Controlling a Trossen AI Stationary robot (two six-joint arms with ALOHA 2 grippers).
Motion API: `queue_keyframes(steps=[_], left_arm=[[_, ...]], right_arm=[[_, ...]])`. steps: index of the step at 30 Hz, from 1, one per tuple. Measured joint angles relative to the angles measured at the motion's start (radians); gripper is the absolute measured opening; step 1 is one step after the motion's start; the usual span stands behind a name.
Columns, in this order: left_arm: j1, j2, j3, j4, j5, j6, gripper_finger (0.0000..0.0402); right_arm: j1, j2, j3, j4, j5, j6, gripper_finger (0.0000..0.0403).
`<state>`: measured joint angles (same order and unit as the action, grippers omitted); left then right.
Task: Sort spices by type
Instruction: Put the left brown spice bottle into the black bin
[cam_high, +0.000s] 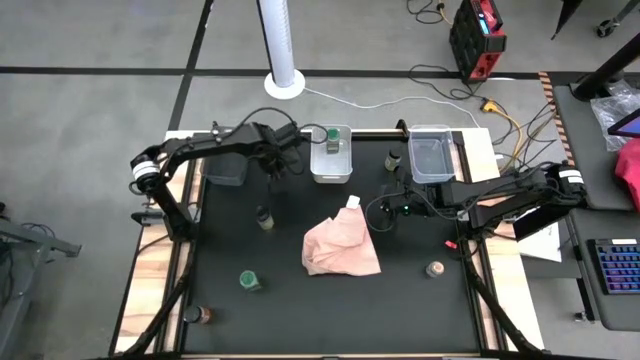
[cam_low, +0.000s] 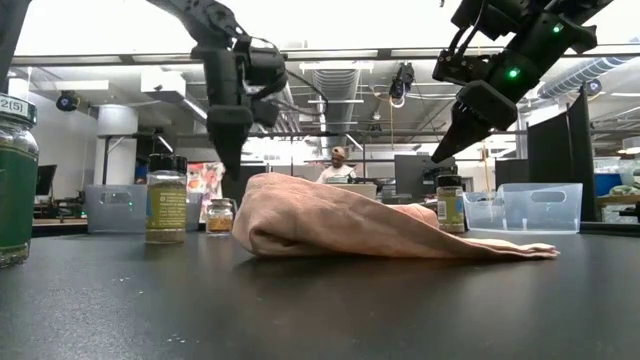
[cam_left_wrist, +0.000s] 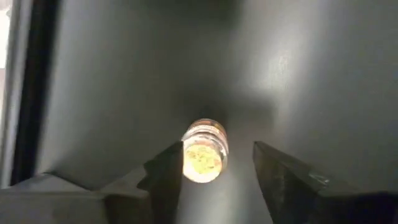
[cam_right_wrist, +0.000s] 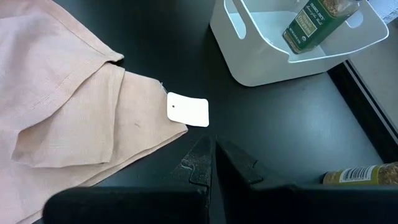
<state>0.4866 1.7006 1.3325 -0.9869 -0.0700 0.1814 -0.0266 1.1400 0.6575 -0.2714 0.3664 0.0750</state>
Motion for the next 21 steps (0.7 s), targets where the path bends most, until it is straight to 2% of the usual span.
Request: queue_keyframes(steps=[8,12,16,21], left_arm=[[0.000,-0.001,0.077,-0.071,-0.001,-0.003,0.0090],[0.000,-0.001,0.063,-0.071,-0.001,-0.022,0.0072],[0.001,-0.001,0.013,-0.096,-0.001,-0.055,0.0087],[0.001,-0.001,-0.067,-0.051,-0.002,-0.014,0.0155]], right_arm=[[0.000,0.000,-0.003,0.000,0.000,0.002,0.0013],[0.000,0.000,-0.008,0.000,0.000,0.005,0.0013],[0.000,0.000,-0.008,0.000,0.000,0.011,0.0013],[0.000,0.000,-0.009,0.001,0.000,0.016,0.0013]])
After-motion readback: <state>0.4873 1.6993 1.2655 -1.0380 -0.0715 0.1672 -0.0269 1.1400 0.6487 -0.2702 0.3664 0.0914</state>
